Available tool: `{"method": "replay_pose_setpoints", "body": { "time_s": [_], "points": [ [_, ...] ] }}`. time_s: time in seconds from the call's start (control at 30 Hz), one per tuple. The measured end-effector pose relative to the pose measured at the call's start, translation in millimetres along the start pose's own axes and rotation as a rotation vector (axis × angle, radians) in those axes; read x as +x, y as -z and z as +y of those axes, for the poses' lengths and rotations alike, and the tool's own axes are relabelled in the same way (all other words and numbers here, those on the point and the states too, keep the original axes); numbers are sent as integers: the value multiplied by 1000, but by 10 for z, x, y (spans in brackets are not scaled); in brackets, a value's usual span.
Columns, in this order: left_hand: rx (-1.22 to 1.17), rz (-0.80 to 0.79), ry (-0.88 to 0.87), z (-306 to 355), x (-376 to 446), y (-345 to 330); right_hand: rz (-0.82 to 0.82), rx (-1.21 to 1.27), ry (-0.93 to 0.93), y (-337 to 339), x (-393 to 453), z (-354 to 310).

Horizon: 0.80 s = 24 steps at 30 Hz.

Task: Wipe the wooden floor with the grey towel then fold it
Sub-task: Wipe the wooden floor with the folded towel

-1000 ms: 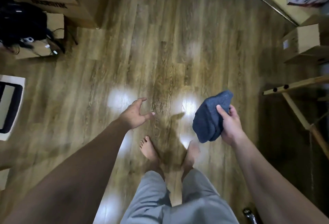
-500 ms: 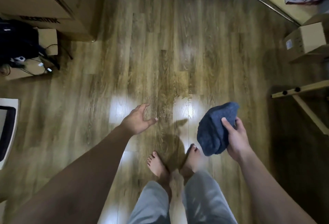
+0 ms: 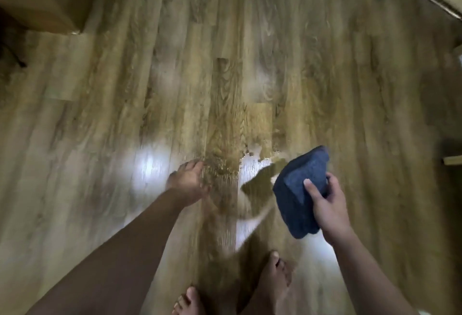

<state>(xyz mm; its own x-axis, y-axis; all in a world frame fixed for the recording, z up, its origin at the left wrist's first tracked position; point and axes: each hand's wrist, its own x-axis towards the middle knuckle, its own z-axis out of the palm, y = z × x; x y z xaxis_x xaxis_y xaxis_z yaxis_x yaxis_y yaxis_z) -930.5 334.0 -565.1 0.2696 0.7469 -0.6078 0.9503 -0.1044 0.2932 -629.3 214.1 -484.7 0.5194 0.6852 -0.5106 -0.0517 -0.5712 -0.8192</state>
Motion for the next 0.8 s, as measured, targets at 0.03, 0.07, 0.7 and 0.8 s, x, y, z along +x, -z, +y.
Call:
{"method": "replay_pose_setpoints", "body": {
  "time_s": [0.03, 0.07, 0.7, 0.8],
  "points": [
    [48, 32, 5, -123, 270, -186, 20, -99, 96, -69, 181, 239],
    [79, 68, 18, -267, 514, -363, 17, -207, 179, -166, 319, 500],
    [-55, 723, 298, -1197, 1541, -1461, -163, -1333, 402, -1510, 441, 2695],
    [-64, 767, 297, -1180, 1530, -1455, -183, -1340, 435, -1634, 201, 2848]
  ]
}}
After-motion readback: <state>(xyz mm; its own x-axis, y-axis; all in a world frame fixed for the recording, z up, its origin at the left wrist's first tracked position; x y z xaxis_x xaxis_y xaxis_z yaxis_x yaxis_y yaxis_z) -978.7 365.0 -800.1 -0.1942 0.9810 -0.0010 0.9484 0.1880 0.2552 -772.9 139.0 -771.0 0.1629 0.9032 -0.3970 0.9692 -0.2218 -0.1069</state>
